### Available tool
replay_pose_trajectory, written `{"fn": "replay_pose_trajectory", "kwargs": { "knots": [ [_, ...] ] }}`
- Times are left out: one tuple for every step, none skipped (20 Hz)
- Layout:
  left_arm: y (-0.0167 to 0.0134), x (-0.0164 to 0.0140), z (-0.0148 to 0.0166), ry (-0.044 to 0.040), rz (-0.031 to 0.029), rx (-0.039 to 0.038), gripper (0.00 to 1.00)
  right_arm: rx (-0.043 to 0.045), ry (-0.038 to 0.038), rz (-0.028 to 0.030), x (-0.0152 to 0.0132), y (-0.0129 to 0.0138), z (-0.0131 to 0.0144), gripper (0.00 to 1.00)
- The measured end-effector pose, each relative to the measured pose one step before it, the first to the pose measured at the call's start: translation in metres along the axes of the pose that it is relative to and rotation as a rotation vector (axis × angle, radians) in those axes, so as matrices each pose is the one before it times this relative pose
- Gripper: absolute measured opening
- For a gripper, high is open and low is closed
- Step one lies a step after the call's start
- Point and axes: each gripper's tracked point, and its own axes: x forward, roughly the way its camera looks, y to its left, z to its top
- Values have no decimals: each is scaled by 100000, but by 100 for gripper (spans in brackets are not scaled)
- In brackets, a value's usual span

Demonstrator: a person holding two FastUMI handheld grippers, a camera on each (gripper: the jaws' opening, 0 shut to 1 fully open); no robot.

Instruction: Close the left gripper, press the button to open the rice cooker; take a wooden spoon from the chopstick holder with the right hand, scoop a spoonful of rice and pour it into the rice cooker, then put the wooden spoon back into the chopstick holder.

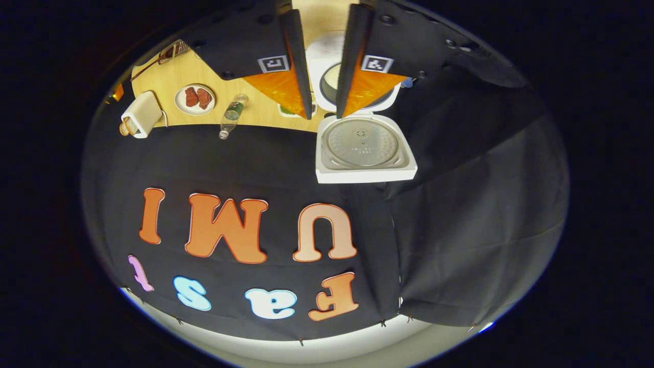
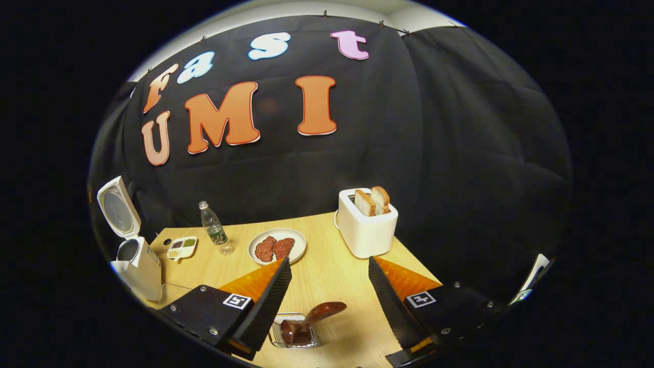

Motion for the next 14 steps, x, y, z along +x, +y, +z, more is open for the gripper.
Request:
{"fn": "replay_pose_trajectory", "kwargs": {
  "knots": [
    [-656, -492, 377, -2420, -971, -551, 59, 288, 2850, 741, 601, -216, -1231, 95],
    [-458, -585, 516, -2184, -54, -1, 71, 1801, 3516, 1468, 396, -190, -1232, 95],
    [-157, -534, 461, -2394, 1110, 729, 79, 3471, 3734, 2823, 515, 344, -1143, 95],
    [76, -479, 216, -1685, 1327, 1465, 77, 3249, 2790, 1892, 437, 346, -788, 94],
    [-88, -353, -11, -1077, 1358, 1529, 81, 2823, 2034, 1415, 502, 92, -659, 94],
    [-242, -446, 74, -248, 1021, 1275, 81, 1827, 987, 961, 573, -61, -608, 93],
    [-193, -339, -29, -215, 924, 590, 77, 973, 559, 43, 665, -296, -380, 93],
    [-100, -394, -147, 40, 440, 338, 77, 1044, 1511, 697, 421, -102, -625, 93],
    [-90, -236, -237, 476, 804, 251, 77, 1433, 1763, 1129, 392, 69, -544, 93],
    [75, -255, -225, 211, 665, 8, 77, 1310, 857, 1475, 213, 119, -382, 93],
    [82, -274, -69, 343, 686, -170, 77, 858, 173, 442, 371, 48, -217, 92],
    [-140, -192, -160, 343, 374, -252, 81, 1363, -250, 903, 282, -52, -174, 92],
    [1, -253, 4, -237, 503, -243, 77, 1974, 257, 673, 405, 105, -89, 89],
    [-29, -98, 89, -80, 230, 2, 77, 2100, 292, 886, 343, 109, -156, 88]
  ]
}}
